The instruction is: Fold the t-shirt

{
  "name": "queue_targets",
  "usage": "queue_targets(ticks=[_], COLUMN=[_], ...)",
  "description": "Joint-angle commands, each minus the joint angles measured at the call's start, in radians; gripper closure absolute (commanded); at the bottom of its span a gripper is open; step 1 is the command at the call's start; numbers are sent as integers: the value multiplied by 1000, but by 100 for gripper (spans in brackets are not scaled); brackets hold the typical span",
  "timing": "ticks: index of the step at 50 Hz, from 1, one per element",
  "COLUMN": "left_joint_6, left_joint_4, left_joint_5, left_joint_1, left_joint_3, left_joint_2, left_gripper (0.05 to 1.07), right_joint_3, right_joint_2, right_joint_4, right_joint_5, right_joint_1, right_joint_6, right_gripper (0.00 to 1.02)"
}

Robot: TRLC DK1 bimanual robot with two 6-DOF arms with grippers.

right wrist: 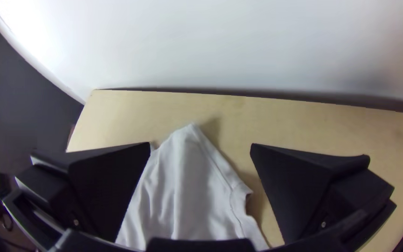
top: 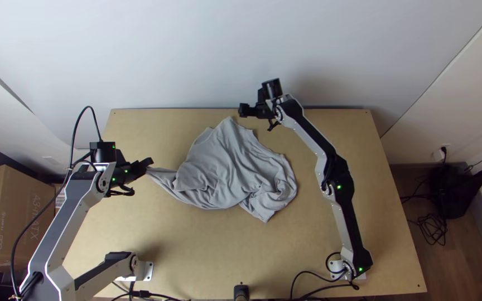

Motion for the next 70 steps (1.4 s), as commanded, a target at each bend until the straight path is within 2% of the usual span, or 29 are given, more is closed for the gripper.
queue_targets(ticks=[1, 8, 22, 29, 37, 45, 59, 63, 66, 68, 70], left_joint_6=[20, 20, 11, 9, 14, 17, 17, 17, 18, 20, 21], left_joint_4=[-17, -20, -23, -21, -21, -21, -21, -21, -23, -23, -23], left_joint_5=[1, 2, 4, 4, 2, 2, 2, 2, 2, 2, 2], left_joint_1=[7, 7, -5, -5, -4, 4, 5, 7, 7, 7, 7], left_joint_3=[14, 16, 6, 0, -7, -20, -23, -26, -29, -29, -30], left_joint_2=[-28, -41, -50, -48, -54, -57, -67, -73, -76, -79, -82], left_gripper=[105, 105, 105, 105, 105, 105, 105, 105, 105, 105, 105], right_joint_3=[25, -35, -37, -46, -46, -40, -40, -41, -46, -53, -69], right_joint_2=[58, 63, 95, 106, 123, 146, 187, 193, 193, 189, 173], right_joint_4=[54, 158, 164, 166, 189, 203, 200, 200, 200, 200, 204], right_joint_5=[-8, -8, -7, 29, 56, 91, 101, 110, 110, 121, 142], right_joint_1=[28, 49, 63, 81, 94, 104, 124, 127, 127, 127, 127], right_joint_6=[-44, -53, -59, -152, -190, -181, -155, -141, -132, -119, -109], right_gripper=[4, 7, 7, 6, 6, 6, 8, 18, 34, 50, 73])
